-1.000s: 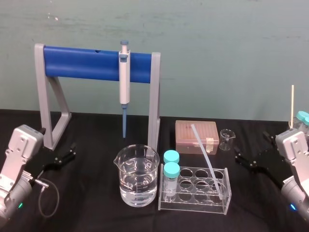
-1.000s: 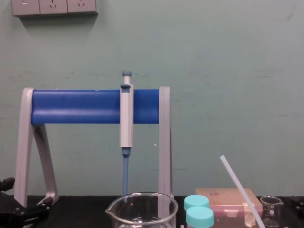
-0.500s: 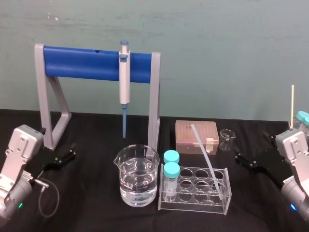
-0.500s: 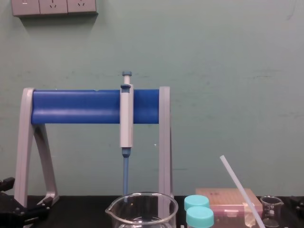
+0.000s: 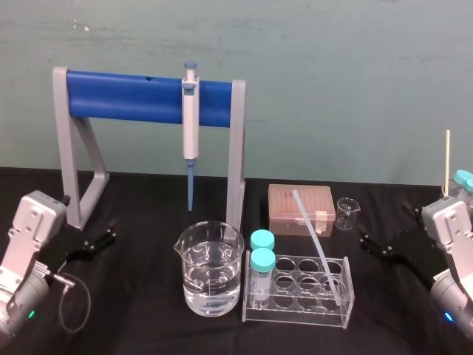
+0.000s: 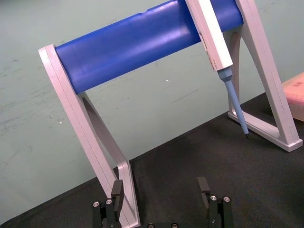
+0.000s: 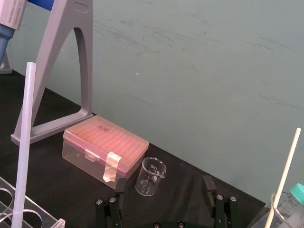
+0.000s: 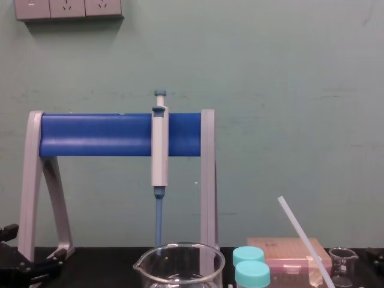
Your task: Pick up the stirring rod with one hand, then place it down.
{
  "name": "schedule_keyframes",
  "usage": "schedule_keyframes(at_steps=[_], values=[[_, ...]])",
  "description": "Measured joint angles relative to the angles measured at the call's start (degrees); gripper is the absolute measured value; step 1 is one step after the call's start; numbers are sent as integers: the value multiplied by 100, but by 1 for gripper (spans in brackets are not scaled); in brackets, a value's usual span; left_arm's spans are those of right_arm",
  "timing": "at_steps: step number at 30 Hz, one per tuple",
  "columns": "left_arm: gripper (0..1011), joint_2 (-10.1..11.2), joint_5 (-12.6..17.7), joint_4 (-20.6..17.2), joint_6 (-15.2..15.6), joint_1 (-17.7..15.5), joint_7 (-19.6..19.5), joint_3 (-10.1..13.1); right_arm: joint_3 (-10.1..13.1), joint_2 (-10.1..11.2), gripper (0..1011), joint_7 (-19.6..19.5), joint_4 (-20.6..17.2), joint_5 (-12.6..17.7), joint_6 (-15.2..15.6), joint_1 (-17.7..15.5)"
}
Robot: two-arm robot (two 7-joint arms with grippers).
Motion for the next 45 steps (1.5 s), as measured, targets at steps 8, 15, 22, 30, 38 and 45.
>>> schedule_keyframes(at_steps=[8, 15, 22, 30, 38, 45], values=[[1000, 0, 0, 0, 0, 0, 0, 0, 0, 0, 1003, 0, 0, 0, 0, 0], [1000, 0, 0, 0, 0, 0, 0, 0, 0, 0, 1003, 0, 0, 0, 0, 0], [1000, 0, 0, 0, 0, 0, 0, 0, 0, 0, 1003, 0, 0, 0, 0, 0], [1000, 0, 0, 0, 0, 0, 0, 0, 0, 0, 1003, 0, 0, 0, 0, 0], [1001, 0, 0, 0, 0, 0, 0, 0, 0, 0, 1003, 0, 0, 0, 0, 0], [1000, 0, 0, 0, 0, 0, 0, 0, 0, 0, 1003, 0, 0, 0, 0, 0]])
